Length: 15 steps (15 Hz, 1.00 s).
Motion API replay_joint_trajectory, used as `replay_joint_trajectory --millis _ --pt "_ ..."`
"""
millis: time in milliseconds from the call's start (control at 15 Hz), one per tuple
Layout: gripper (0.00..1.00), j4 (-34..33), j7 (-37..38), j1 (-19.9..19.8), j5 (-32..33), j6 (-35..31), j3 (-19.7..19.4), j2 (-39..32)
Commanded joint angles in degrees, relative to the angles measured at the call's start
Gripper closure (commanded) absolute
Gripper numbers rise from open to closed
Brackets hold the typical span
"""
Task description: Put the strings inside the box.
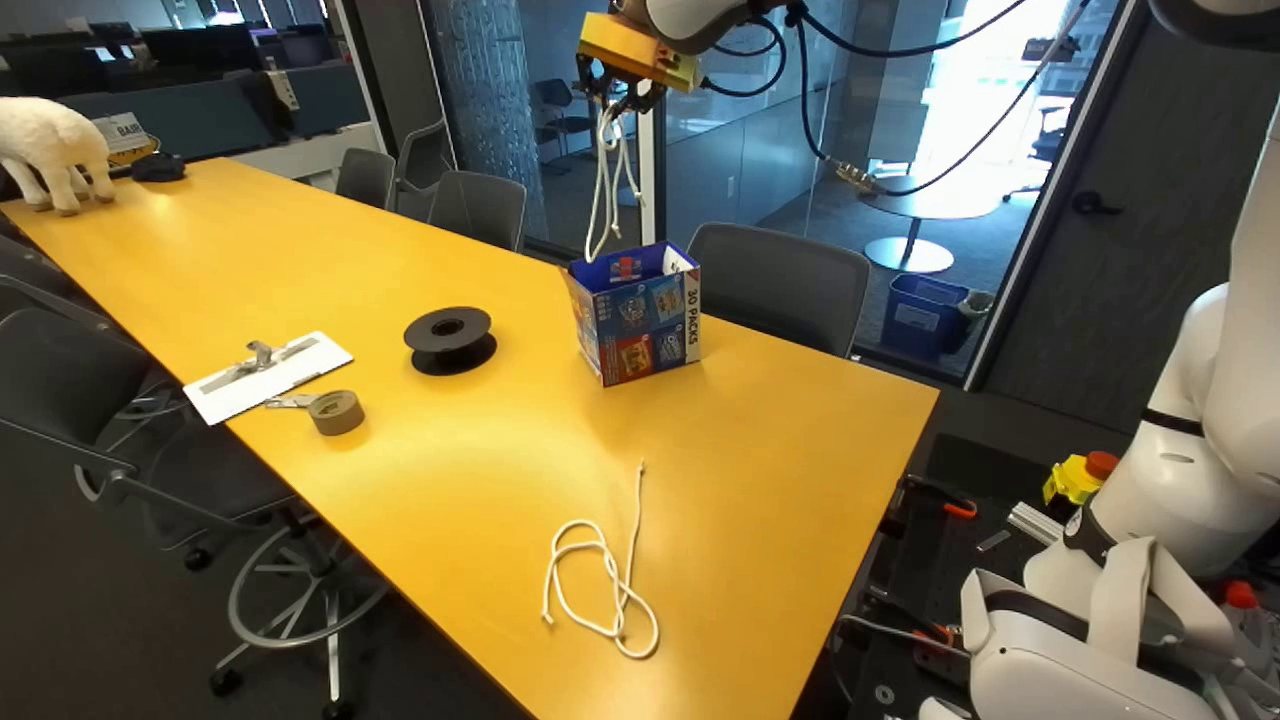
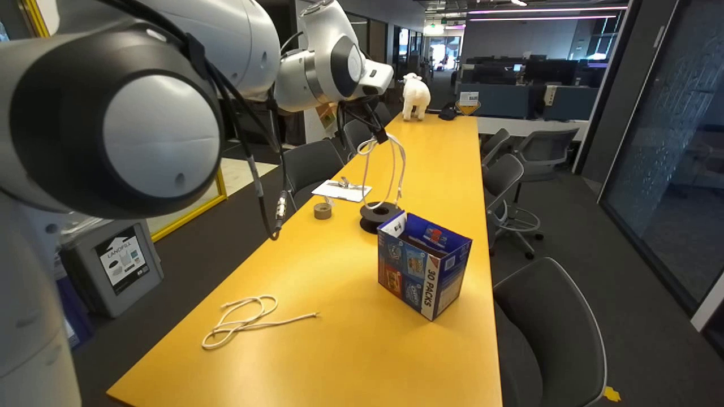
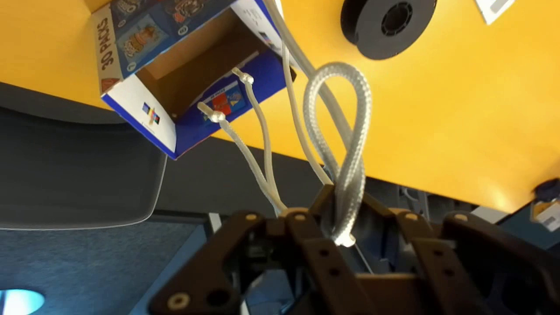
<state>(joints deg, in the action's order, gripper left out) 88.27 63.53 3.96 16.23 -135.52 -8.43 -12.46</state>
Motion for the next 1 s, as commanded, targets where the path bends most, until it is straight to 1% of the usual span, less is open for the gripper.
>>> replay_joint_trajectory --millis 0,133,267,533,733,933 --pt "0.94 -6.59 11.66 0.09 7.59 1.56 -2.6 -4.71" --pt "0.93 -9.23 15.16 -0.61 9.5 2.06 -3.79 -8.2" --pt "0.93 -11.71 15.7 -1.63 8.61 2.8 -4.48 -11.88" --pt "0.93 -16.57 12.52 -4.16 4.18 4.4 -4.17 -18.31" --pt "0.93 -20.41 9.32 -6.26 -0.22 5.37 -3.24 -22.7" --pt "0.93 -24.09 6.39 -7.58 -3.77 5.9 -2.9 -26.64"
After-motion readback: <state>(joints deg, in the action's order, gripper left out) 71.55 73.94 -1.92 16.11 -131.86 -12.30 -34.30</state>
